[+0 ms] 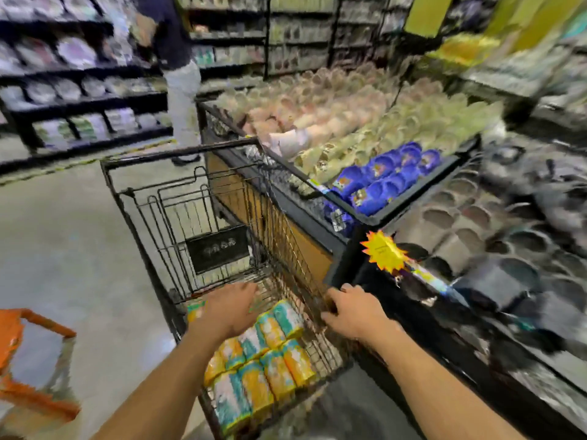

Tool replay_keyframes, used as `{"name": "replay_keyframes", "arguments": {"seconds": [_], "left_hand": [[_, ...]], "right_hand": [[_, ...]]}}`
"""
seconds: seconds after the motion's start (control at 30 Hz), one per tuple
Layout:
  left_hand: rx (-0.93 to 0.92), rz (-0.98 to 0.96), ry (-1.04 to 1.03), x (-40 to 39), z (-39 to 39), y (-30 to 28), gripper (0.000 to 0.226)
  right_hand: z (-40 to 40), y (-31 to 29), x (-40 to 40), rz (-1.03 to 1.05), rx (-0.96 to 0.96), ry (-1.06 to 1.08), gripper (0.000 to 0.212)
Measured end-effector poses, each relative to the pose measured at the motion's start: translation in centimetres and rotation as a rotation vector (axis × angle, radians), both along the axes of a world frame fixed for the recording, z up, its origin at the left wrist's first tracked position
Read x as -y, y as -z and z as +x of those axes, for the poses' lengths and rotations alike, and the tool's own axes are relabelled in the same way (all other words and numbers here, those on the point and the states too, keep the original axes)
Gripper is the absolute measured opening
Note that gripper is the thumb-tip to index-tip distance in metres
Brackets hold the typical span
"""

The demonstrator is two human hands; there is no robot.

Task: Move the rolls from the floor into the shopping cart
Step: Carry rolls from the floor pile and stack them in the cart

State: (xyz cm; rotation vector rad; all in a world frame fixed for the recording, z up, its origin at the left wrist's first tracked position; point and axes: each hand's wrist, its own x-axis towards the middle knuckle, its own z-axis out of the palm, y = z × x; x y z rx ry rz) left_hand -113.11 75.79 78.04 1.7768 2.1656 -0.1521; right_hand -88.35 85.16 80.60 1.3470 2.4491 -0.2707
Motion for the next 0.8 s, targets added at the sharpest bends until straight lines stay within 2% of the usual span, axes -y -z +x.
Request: {"name": "replay_keyframes", "arguments": {"seconds": [0.17, 0.4, 0.6, 0.73, 0.8], "left_hand": [[0.017, 0.093, 0.308, -3.1, 10.9, -4.2, 0.056], [0.000, 0.200, 0.851, -3.1, 33.0, -9.8, 0.052], [0.030, 0.280, 1.231, 4.3, 53.9, -12.4, 0.056], [0.039, 0.293, 1.470, 12.2, 66.6, -13.3, 0.047], [0.037, 0.305, 1.594, 16.6, 72.4, -13.7, 0.051]], "right_hand": [[12.1, -4.3, 4.7, 0.058, -0.037, 0.283, 0.051], [31.4, -8.3, 16.8, 0.140, -0.055, 0.739, 0.051], [47.4, -11.4, 32.5, 0.243, -0.005, 1.109, 0.049], [55.9, -12.1, 43.9, 0.270, -0.051, 1.381, 0.045], [59.0, -11.9, 49.8, 0.306, -0.093, 1.536, 0.045]]}}
